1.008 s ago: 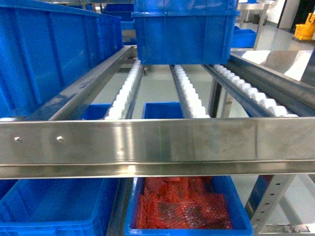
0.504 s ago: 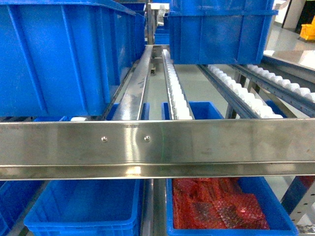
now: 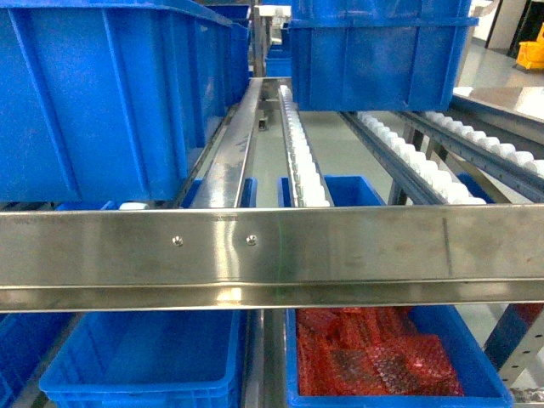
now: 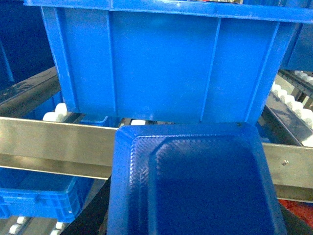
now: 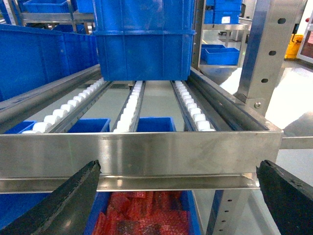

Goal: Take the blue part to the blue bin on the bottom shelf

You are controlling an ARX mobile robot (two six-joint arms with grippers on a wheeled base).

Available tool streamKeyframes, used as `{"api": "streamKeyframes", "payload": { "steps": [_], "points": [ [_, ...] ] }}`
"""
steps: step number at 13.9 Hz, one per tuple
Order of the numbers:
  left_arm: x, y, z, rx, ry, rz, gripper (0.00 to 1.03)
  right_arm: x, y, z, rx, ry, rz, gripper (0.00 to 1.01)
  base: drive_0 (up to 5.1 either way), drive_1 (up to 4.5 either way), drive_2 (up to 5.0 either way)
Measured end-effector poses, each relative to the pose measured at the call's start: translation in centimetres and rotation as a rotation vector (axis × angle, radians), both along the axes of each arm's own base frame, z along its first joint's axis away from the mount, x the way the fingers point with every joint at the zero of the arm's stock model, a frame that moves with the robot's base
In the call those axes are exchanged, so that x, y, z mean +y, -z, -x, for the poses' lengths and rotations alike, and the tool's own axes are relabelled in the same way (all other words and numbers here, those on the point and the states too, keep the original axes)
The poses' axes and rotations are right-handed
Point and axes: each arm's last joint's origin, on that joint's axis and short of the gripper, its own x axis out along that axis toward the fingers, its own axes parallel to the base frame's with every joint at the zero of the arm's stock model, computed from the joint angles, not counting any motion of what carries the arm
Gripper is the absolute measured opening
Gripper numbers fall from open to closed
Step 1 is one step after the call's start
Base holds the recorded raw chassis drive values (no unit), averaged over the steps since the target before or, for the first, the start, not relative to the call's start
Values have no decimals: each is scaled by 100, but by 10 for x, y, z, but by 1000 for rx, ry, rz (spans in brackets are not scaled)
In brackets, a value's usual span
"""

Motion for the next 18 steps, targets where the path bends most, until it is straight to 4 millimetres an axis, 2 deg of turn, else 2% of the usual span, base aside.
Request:
{"api": "streamKeyframes", "payload": {
  "steps": [18],
  "points": [
    [0,0,0,0,0,0,43,0,0,0,-1,0,0,98,0,0,0]
  ]
}}
